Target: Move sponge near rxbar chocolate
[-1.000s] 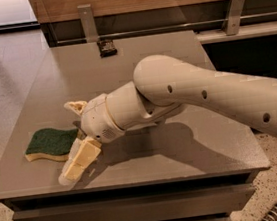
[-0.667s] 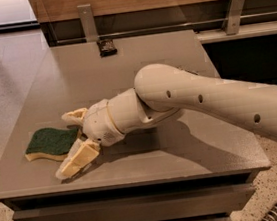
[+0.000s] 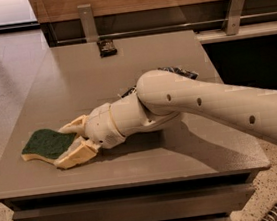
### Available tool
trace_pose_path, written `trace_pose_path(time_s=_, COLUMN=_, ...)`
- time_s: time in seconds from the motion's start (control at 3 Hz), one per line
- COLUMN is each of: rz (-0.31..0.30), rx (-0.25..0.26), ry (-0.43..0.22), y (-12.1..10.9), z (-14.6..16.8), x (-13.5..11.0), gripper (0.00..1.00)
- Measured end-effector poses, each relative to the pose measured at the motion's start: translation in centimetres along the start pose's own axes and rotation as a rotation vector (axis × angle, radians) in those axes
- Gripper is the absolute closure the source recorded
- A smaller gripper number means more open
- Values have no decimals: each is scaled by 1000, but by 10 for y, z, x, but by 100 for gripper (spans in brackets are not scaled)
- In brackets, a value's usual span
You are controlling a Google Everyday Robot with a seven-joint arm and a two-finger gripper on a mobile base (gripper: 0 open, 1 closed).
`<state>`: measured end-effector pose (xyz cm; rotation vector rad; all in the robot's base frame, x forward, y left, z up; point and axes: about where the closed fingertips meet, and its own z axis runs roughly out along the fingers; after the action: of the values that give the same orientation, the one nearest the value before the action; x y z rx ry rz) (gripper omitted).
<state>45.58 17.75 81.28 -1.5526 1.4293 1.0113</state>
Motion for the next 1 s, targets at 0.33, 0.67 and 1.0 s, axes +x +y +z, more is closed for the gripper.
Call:
trace_pose_path(time_s=0.33, rz=0, rx=-1, ry=0, y=0, z=0, x=0, gripper=96)
trace_pose_path(time_s=0.67, rz=-2, rx=-3, ry=0, y=1, z=1, x=-1, gripper=100)
trace_pose_path(time_s=1.0, rz=-2, rx=-3, ry=0, y=1, z=1, x=-1, gripper=100)
